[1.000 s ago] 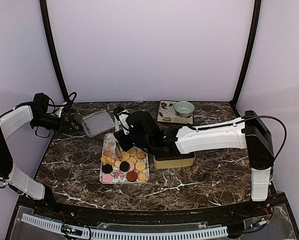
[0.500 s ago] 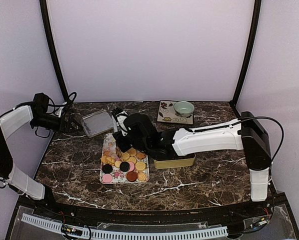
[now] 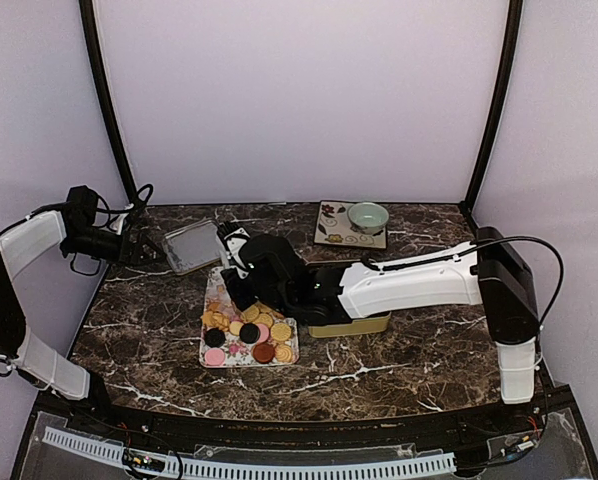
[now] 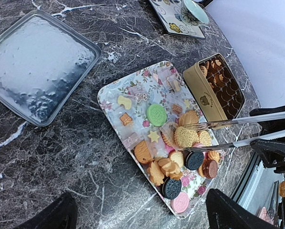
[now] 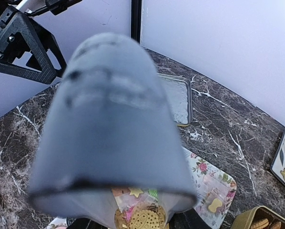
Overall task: Pack the cookies
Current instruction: Pick up the fake cookies from the plate.
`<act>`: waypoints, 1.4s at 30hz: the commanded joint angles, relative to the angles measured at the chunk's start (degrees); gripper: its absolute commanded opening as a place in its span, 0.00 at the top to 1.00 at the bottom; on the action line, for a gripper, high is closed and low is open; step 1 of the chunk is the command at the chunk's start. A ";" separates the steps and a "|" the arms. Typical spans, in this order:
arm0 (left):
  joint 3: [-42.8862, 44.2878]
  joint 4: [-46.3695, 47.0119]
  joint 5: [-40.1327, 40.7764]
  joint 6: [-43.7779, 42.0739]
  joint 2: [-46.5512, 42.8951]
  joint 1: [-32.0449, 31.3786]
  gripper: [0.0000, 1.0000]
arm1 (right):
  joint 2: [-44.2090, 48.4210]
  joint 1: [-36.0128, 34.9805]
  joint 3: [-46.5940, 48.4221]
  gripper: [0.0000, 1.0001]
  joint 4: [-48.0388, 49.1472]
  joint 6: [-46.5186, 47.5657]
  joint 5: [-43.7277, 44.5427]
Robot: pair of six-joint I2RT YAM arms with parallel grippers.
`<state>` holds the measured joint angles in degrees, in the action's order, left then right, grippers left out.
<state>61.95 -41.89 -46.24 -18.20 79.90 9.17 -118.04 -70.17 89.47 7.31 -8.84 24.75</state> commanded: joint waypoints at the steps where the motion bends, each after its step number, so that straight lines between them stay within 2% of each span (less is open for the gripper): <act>1: 0.16 -0.83 -0.99 -0.37 -1.29 0.32 0.04 | -0.05 -1.60 -1.16 0.58 0.81 -0.39 1.59; 19: -0.14 -0.88 -1.28 -0.42 -1.66 0.25 0.04 | 2.01 -4.10 -2.46 0.58 1.65 0.68 5.24; 23: -0.23 -0.83 -1.36 -0.45 -1.92 0.30 0.04 | 2.20 -4.16 -2.33 0.57 1.20 2.30 8.48; 42: 0.19 -1.00 -1.40 -0.60 -2.03 0.24 0.04 | 1.14 -4.06 -1.08 0.55 0.11 -0.04 6.14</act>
<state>61.93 -41.89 -46.52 -18.20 79.68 9.17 -117.91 -73.58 88.03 6.00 -6.98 31.92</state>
